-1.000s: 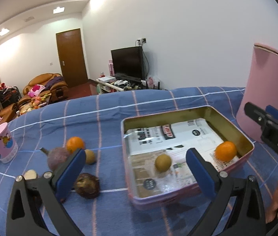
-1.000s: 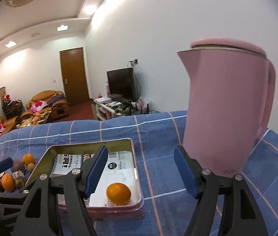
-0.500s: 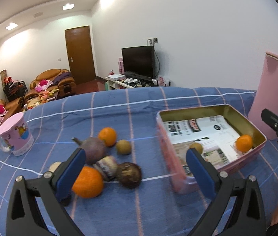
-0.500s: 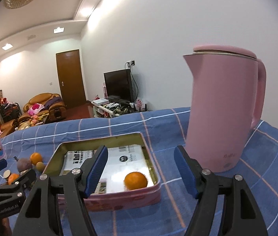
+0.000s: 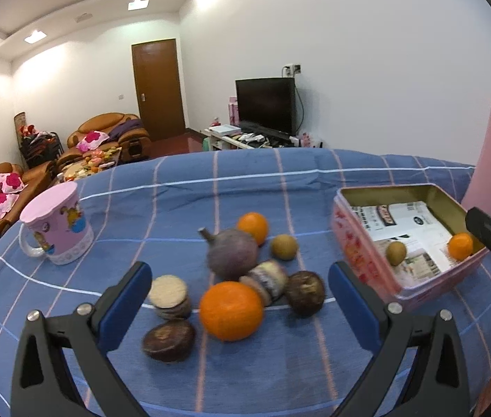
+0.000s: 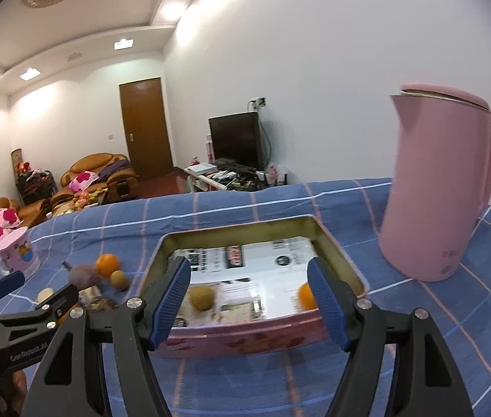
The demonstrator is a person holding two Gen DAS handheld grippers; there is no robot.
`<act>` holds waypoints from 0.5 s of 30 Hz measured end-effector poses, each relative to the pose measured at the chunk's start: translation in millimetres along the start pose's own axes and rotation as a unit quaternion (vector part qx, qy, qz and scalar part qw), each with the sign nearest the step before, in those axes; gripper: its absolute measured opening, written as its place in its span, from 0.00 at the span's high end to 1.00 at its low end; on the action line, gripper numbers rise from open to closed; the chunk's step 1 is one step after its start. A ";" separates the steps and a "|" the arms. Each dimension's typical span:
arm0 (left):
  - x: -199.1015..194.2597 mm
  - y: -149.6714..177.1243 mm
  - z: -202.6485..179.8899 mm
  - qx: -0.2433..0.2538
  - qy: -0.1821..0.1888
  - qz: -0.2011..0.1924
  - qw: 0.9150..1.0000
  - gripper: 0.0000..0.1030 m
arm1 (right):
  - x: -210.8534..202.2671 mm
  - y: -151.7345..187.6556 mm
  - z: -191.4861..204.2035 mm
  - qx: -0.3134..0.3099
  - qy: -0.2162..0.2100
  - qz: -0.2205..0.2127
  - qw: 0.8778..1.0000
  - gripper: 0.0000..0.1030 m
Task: Organize fruits
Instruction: 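Move both grippers back to the fruit cluster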
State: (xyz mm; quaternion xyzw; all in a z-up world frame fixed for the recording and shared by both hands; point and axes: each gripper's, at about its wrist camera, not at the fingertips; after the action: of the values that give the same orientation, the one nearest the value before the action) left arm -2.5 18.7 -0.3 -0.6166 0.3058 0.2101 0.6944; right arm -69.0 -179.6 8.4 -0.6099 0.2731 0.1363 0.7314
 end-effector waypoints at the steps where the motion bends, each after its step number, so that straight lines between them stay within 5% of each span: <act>1: 0.2 0.0 4.4 -0.001 -0.001 0.001 1.000 0.00 | 0.1 0.9 4.9 -0.003 -0.005 0.001 1.000 0.31; 15: 12.4 -1.0 88.8 -0.040 -0.061 0.021 0.997 0.00 | 11.7 8.4 67.8 -0.045 -0.060 0.039 0.996 0.31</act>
State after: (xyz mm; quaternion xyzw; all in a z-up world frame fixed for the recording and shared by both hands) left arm 21.8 104.9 -3.4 -0.6233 0.2668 0.2740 0.6821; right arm -48.1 -113.7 2.2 -0.6216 0.2457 0.2132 0.7126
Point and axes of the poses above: each gripper's, at about its wrist camera, not at the fingertips, and x roughly the way its jaws point, z to its left, y to its underside, and after that the axes turned 11 degrees about z, right-handed
